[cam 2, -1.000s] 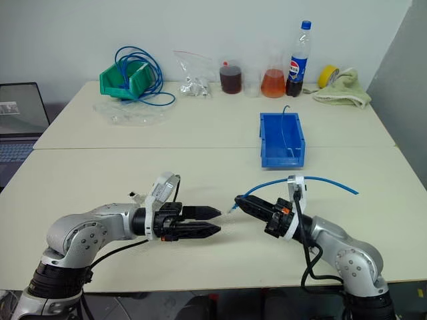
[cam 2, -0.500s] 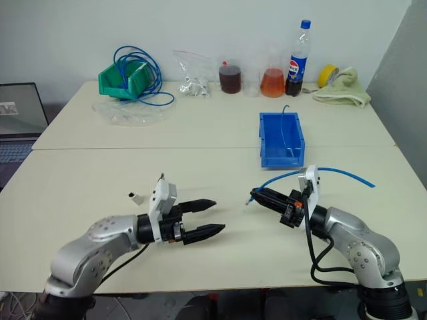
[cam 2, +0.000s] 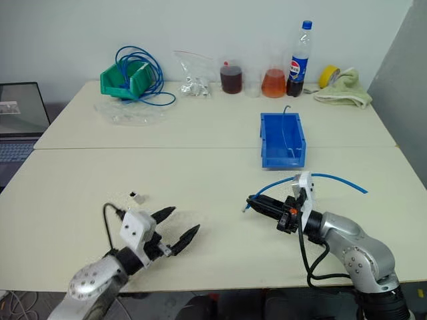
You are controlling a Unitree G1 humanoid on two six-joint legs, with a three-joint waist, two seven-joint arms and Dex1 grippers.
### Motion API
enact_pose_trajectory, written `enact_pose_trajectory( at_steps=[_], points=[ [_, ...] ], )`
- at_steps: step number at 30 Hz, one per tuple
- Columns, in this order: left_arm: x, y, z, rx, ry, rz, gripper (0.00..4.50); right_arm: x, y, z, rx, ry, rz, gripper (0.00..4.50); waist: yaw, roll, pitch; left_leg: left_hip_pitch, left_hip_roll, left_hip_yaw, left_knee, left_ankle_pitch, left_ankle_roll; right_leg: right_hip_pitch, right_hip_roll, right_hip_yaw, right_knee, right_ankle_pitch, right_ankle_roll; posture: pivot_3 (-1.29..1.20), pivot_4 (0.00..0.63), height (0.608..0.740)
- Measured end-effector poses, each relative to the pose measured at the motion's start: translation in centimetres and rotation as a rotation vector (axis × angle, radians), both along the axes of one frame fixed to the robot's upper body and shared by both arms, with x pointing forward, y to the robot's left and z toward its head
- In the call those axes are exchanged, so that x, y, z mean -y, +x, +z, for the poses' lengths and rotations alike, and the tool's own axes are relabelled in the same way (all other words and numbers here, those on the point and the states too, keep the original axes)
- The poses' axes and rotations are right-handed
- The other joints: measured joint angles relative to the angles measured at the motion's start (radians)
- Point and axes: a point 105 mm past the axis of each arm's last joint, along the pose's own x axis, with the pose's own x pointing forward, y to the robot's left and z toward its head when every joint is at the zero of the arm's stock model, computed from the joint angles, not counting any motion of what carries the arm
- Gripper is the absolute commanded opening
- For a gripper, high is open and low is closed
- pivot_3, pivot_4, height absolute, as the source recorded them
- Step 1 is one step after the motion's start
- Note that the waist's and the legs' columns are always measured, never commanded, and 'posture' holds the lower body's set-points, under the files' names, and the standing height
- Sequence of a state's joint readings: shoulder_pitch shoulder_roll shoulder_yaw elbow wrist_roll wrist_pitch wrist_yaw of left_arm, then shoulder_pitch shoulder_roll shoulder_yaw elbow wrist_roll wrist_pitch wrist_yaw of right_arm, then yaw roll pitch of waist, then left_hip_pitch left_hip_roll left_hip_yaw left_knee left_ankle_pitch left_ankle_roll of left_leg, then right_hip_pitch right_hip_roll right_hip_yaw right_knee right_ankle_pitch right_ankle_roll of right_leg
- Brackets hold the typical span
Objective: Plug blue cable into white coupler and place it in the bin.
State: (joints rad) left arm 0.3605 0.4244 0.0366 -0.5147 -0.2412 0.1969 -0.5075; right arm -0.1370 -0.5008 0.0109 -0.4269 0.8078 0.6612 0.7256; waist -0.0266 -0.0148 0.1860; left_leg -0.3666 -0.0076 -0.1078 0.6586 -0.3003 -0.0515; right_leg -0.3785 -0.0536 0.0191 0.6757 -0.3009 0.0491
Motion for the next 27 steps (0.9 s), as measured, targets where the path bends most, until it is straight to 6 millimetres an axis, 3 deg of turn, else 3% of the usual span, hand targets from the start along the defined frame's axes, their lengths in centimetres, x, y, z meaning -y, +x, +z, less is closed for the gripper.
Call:
enact_pose_trajectory(
  at_steps=[4, 8, 13, 18, 27],
  points=[
    [-1.6, -0.3, 0.0, 0.064, 0.057, 0.093, 4.5, -0.3, -0.2, 0.0, 0.006, 0.001, 0.018, 0.06, 0.004, 0.0, 0.0, 0.0, 0.0, 0.0, 0.0, 0.0, 0.0, 0.001, 0.0, -0.002, 0.0, 0.0, 0.0, 0.0, 0.15, 0.74],
    [-5.3, -0.2, -1.5, 0.047, 0.083, 0.283, 4.5, -0.6, -0.1, 0.1, 0.034, -0.019, 0.023, 0.06, 0.0, 0.0, 0.0, 0.0, -0.001, 0.0, 0.0, 0.0, 0.0, 0.001, 0.001, -0.002, 0.0, 0.0, 0.0, 0.0, 0.15, 0.74],
    [-6.1, 0.4, -1.3, 0.097, 0.08, 0.366, 4.5, -1.4, -0.3, 0.1, 0.055, -0.025, 0.05, 0.06, 0.001, 0.0, 0.0, 0.0, -0.001, 0.0, 0.0, 0.0, 0.0, 0.001, 0.001, -0.003, 0.0, 0.0, 0.0, 0.0, 0.15, 0.74],
    [-8.2, 1.4, -1.0, 0.116, 0.093, 0.498, 4.5, -1.7, -0.4, 0.0, 0.068, -0.036, 0.064, 0.06, 0.0, 0.0, 0.0, 0.0, -0.001, 0.0, 0.0, 0.0, 0.0, 0.001, 0.001, -0.003, 0.0, 0.0, 0.0, 0.0, 0.15, 0.74],
    [-10.1, 3.5, -0.5, 0.062, 0.126, 0.465, 4.5, -2.0, -0.3, 0.4, 0.085, -0.027, 0.077, 0.06, 0.001, 0.0, 0.0, 0.001, -0.001, 0.0, 0.0, 0.0, 0.0, 0.001, 0.002, -0.004, 0.001, 0.0, 0.0, 0.0, 0.15, 0.74]
  ],
)
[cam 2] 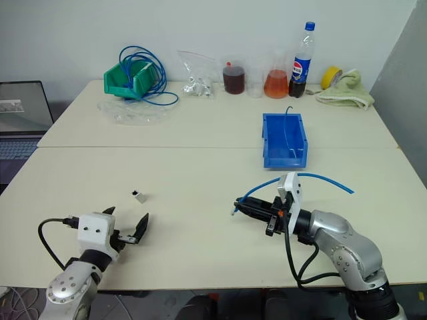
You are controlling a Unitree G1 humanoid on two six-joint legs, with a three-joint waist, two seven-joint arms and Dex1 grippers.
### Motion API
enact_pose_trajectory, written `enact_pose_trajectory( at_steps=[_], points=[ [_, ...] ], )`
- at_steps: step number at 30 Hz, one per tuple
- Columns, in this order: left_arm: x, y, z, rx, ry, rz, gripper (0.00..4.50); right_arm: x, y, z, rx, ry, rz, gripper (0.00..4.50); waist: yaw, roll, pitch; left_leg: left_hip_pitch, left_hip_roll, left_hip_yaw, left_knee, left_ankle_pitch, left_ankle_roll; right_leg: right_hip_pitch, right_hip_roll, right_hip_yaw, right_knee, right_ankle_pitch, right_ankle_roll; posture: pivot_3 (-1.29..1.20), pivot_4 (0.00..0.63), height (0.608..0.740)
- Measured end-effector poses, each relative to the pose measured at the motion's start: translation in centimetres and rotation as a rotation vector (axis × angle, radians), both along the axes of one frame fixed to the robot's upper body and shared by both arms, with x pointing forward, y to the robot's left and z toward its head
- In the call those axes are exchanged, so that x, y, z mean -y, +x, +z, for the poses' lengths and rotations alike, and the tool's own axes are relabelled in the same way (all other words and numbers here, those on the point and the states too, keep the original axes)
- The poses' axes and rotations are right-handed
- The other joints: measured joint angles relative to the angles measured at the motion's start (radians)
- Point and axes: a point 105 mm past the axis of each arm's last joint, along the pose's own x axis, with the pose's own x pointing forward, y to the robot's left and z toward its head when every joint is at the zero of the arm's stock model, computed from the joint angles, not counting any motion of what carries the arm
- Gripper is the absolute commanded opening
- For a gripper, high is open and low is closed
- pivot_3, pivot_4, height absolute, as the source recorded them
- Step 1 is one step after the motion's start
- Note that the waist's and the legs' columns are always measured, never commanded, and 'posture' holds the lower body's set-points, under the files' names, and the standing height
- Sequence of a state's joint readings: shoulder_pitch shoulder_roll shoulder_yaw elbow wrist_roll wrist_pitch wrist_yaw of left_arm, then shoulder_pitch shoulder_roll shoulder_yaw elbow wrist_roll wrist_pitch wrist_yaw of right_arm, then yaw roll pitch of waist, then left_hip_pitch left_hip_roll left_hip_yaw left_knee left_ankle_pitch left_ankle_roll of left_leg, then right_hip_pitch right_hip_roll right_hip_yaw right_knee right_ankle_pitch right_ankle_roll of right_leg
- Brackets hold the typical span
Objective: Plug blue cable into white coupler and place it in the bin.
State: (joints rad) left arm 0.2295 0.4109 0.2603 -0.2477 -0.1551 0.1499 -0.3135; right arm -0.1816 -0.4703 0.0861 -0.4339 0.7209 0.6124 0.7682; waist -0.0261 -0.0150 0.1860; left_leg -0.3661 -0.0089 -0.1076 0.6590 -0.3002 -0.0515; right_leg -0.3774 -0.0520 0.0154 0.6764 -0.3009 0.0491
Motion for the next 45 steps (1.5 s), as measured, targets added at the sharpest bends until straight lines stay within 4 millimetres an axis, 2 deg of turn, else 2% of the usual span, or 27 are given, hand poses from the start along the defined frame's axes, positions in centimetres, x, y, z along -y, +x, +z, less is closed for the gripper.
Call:
enact_pose_trajectory(
  at_steps=[4, 12, 17, 25, 33, 34, 35, 42, 45],
  points=[
    [-1.1, 1.4, 0.9, -0.008, -0.006, -0.005, 4.5, -0.2, 0.0, 0.0, 0.003, -0.002, 0.008, 0.06, -0.001, 0.0, 0.0, 0.0, 0.0, -0.001, 0.0, 0.0, 0.0, 0.0, 0.0, 0.001, 0.0, 0.0, 0.0, 0.0, 0.15, 0.74],
    [-1.4, 1.6, 0.4, -0.142, -0.067, -0.079, 4.5, -0.1, -0.1, -0.1, 0.006, -0.015, 0.012, 0.06, -0.003, 0.0, 0.0, 0.0, 0.001, -0.001, -0.001, 0.0, 0.0, -0.002, 0.0, 0.002, 0.0, 0.0, 0.0, 0.0, 0.15, 0.74],
    [-1.5, 2.4, 1.1, -0.138, -0.069, -0.099, 4.5, -0.1, -0.1, -0.1, 0.007, -0.017, 0.012, 0.05, -0.003, 0.0, 0.0, 0.0, 0.001, -0.001, 0.0, 0.0, 0.0, -0.002, 0.0, 0.002, 0.001, 0.0, 0.0, 0.0, 0.15, 0.74],
    [-2.4, 3.2, 0.4, -0.152, -0.037, -0.124, 4.5, -0.1, 0.0, -0.1, 0.007, -0.019, 0.011, 0.05, -0.003, 0.0, 0.0, 0.0, 0.001, -0.001, -0.001, 0.0, 0.0, -0.002, 0.0, 0.002, 0.001, 0.0, 0.0, 0.0, 0.15, 0.74],
    [-2.1, 4.4, 0.3, -0.135, -0.035, -0.187, 4.5, -0.1, 0.0, -0.2, 0.005, -0.021, 0.01, 0.05, -0.002, 0.0, 0.0, 0.0, 0.001, -0.001, 0.0, 0.0, 0.0, -0.002, -0.001, 0.002, 0.002, 0.0, 0.0, 0.0, 0.15, 0.74],
    [-2.1, 4.5, 0.3, -0.135, -0.036, -0.192, 4.15, -0.1, 0.0, -0.2, 0.005, -0.021, 0.01, 0.05, -0.001, 0.0, 0.0, 0.0, 0.001, -0.001, 0.0, 0.0, 0.0, -0.002, -0.001, 0.002, 0.002, 0.0, 0.0, 0.0, 0.15, 0.74],
    [-2.1, 4.5, 0.3, -0.137, -0.036, -0.201, 4.07, -0.1, 0.0, -0.2, 0.004, -0.021, 0.01, 0.05, -0.001, 0.0, 0.0, 0.0, 0.001, -0.001, 0.0, 0.0, 0.0, -0.002, -0.001, 0.002, 0.002, 0.0, 0.0, 0.0, 0.15, 0.74],
    [-1.1, 5.2, 0.3, -0.161, -0.044, -0.261, 2.53, -0.1, 0.0, -0.2, 0.004, -0.022, 0.008, 0.05, 0.0, 0.0, 0.0, 0.0, 0.001, -0.002, 0.0, 0.0, 0.0, -0.001, -0.002, 0.002, 0.002, 0.0, 0.0, 0.0, 0.15, 0.74],
    [-0.8, 5.5, 0.3, -0.166, -0.051, -0.262, 2.03, -0.1, 0.0, -0.2, 0.003, -0.022, 0.008, 0.05, 0.0, 0.0, 0.0, 0.0, 0.001, -0.002, 0.0, 0.0, 0.0, -0.001, -0.001, 0.002, 0.002, 0.0, 0.0, 0.0, 0.15, 0.74]
  ],
)
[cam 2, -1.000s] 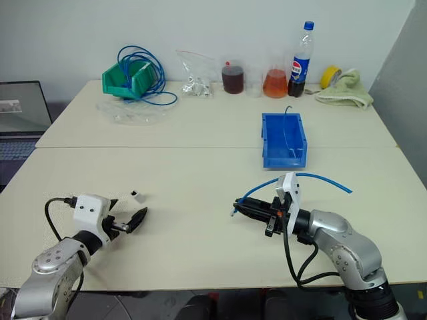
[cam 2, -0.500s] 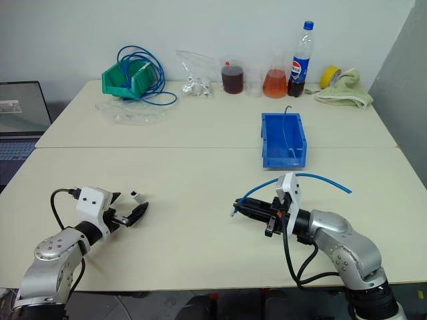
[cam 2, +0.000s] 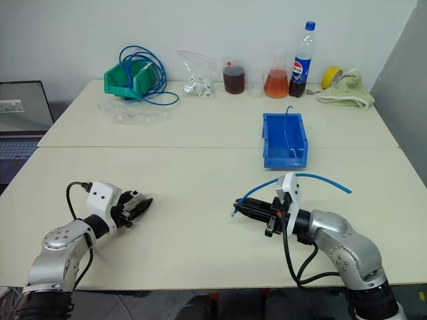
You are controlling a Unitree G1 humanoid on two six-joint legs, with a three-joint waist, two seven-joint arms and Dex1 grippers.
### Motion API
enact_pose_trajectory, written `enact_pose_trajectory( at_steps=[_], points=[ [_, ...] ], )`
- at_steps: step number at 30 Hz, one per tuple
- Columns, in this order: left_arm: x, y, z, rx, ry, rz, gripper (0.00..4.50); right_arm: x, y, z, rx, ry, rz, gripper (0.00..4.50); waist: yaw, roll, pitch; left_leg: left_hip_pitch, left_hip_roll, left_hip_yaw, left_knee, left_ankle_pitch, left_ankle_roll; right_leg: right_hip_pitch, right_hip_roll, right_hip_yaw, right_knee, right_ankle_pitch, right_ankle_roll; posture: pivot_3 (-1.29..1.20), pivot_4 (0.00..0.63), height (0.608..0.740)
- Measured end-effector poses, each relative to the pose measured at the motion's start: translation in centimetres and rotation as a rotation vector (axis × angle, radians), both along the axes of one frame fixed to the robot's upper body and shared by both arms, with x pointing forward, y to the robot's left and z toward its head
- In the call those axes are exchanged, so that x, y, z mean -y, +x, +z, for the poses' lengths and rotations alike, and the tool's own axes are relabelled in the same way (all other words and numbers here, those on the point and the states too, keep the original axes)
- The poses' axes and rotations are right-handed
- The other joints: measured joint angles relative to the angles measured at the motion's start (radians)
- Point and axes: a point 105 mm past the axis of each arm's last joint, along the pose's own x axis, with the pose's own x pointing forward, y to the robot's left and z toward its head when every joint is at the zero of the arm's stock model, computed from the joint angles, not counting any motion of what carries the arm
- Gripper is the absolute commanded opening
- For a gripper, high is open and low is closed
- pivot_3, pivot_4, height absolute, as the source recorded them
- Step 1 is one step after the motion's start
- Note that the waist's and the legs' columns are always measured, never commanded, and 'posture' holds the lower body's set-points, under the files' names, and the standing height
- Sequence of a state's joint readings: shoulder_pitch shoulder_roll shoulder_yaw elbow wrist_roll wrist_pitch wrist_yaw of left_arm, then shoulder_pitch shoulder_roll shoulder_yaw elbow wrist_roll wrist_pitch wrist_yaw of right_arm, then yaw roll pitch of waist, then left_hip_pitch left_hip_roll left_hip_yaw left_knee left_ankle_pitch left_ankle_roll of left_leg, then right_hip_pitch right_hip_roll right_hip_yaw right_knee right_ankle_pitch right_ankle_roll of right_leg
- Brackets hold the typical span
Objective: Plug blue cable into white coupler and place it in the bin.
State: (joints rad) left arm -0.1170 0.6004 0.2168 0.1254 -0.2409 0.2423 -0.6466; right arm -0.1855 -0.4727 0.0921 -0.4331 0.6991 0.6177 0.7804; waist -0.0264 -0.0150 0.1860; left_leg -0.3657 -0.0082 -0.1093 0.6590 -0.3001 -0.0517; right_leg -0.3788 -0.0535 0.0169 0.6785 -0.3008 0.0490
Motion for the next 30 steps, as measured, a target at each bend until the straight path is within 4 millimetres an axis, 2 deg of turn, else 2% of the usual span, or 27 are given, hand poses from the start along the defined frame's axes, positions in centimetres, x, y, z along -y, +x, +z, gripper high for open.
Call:
enact_pose_trajectory(
  at_steps=[6, 14, 18, 26, 30],
  points=[
    [0.5, 0.2, -0.1, -0.01, -0.009, -0.008, 0.79, 0.1, 0.0, 0.0, -0.001, -0.001, -0.003, 0.05, -0.001, 0.0, 0.0, 0.0, 0.0, 0.0, 0.0, 0.0, 0.0, 0.0, 0.0, 0.0, 0.0, 0.0, 0.0, 0.0, 0.15, 0.74],
    [0.7, 0.1, -0.1, -0.027, -0.025, -0.016, 0.8, 0.1, 0.0, 0.0, 0.0, -0.002, -0.005, 0.05, -0.001, 0.0, 0.0, 0.0, 0.0, 0.0, 0.0, 0.0, 0.0, 0.0, 0.0, 0.0, 0.0, 0.0, 0.0, 0.0, 0.15, 0.74],
    [1.5, -0.5, 0.0, -0.05, -0.018, -0.101, 0.8, 0.2, 0.1, -0.1, 0.004, -0.009, -0.01, 0.05, -0.001, 0.0, 0.0, 0.0, 0.0, 0.0, 0.0, 0.0, 0.0, 0.0, 0.0, 0.0, 0.0, 0.0, 0.0, 0.0, 0.15, 0.74],
    [7.9, -2.5, -0.3, -0.112, 0.039, -0.548, 0.8, 0.6, 0.3, 0.4, 0.047, -0.01, -0.034, 0.05, -0.002, 0.0, 0.0, 0.0, 0.0, 0.001, 0.0, 0.0, 0.0, 0.0, 0.0, 0.0, 0.0, 0.0, 0.0, 0.0, 0.15, 0.74],
    [10.6, -2.7, -0.2, -0.13, 0.06, -0.726, 0.8, 0.9, 0.4, 0.5, 0.104, -0.042, -0.054, 0.05, -0.002, 0.0, 0.0, -0.001, -0.001, 0.002, 0.0, 0.0, 0.0, 0.0, 0.001, 0.0, 0.0, 0.0, 0.0, 0.0, 0.15, 0.74]
  ],
)
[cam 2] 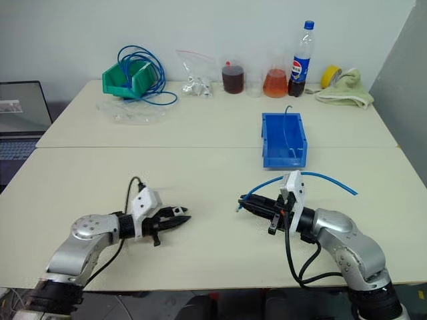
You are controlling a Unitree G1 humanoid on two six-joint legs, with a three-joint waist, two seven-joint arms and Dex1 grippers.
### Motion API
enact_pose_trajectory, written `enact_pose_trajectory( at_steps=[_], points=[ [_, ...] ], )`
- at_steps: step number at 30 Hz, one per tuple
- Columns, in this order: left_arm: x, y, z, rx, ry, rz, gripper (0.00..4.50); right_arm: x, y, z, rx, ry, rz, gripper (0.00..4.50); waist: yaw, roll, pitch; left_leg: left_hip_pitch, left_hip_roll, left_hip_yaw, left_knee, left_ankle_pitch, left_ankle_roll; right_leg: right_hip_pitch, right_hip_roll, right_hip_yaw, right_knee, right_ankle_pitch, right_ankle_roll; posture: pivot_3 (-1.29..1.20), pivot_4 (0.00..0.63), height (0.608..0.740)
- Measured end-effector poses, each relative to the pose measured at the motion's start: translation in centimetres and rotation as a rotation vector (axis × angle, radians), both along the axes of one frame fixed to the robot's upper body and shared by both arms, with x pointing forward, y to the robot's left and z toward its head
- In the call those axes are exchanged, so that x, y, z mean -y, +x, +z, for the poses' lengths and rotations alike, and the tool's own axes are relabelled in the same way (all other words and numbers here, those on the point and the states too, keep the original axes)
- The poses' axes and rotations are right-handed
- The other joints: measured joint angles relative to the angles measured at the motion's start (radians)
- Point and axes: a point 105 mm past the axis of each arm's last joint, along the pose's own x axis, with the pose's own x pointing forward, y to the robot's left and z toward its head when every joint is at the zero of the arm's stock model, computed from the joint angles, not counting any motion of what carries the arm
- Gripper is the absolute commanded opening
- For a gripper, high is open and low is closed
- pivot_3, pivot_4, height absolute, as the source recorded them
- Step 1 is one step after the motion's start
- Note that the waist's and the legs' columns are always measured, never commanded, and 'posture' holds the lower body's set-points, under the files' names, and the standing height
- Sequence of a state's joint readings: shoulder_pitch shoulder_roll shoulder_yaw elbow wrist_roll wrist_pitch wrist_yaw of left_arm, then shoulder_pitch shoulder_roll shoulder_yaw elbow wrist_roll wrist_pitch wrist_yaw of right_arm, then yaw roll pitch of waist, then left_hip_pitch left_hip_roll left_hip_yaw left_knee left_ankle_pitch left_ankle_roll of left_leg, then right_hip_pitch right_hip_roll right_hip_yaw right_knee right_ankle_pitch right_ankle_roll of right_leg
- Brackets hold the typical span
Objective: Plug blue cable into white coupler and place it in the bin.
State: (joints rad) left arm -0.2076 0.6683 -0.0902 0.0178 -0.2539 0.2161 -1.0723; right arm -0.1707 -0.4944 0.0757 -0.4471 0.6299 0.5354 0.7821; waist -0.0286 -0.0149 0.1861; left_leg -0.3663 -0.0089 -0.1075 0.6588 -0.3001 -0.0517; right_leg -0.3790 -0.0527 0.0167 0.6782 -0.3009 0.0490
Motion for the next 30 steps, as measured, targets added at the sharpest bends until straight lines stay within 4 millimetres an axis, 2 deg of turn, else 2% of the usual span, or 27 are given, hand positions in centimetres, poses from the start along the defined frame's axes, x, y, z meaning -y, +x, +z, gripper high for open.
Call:
enact_pose_trajectory(
  at_steps=[4, 11, 13, 23, 30],
  points=[
    [2.2, -0.3, -0.1, -0.028, 0.012, -0.12, 0.8, 0.0, -0.2, -0.1, 0.048, -0.026, -0.009, 0.05, -0.001, 0.0, 0.0, 0.0, 0.0, 0.0, 0.0, 0.0, 0.0, 0.0, 0.0, 0.0, 0.0, 0.0, 0.0, 0.0, 0.15, 0.74],
    [4.1, -1.5, -0.6, -0.088, 0.026, -0.263, 0.8, -0.3, -0.4, -0.4, 0.069, -0.036, -0.01, 0.05, -0.003, 0.0, 0.0, 0.0, 0.0, 0.0, 0.0, 0.0, 0.0, 0.0, 0.001, 0.0, 0.0, 0.0, 0.0, 0.0, 0.15, 0.74],
    [4.6, -1.7, -0.6, -0.101, 0.038, -0.306, 0.8, -0.9, -0.5, -0.2, 0.087, -0.028, 0.002, 0.05, -0.003, 0.0, 0.0, 0.0, 0.0, 0.0, 0.001, 0.0, 0.0, 0.0, 0.001, 0.0, 0.0, 0.0, 0.0, 0.0, 0.15, 0.74],
    [5.7, -1.6, -0.4, -0.115, 0.117, -0.408, 0.8, -3.5, -0.6, -0.8, 0.109, -0.024, 0.126, 0.05, -0.003, 0.0, 0.0, 0.0, -0.001, -0.001, 0.001, 0.0, 0.0, 0.0, 0.002, 0.0, 0.0, 0.0, 0.0, 0.0, 0.15, 0.74],
    [6.1, -1.3, -0.4, -0.108, 0.133, -0.415, 0.8, -4.3, -1.1, -1.7, 0.096, -0.059, 0.205, 0.05, -0.001, 0.0, 0.0, 0.001, -0.001, -0.001, 0.002, 0.0, 0.0, 0.001, 0.001, 0.0, 0.001, 0.0, 0.0, 0.0, 0.15, 0.74]
  ],
)
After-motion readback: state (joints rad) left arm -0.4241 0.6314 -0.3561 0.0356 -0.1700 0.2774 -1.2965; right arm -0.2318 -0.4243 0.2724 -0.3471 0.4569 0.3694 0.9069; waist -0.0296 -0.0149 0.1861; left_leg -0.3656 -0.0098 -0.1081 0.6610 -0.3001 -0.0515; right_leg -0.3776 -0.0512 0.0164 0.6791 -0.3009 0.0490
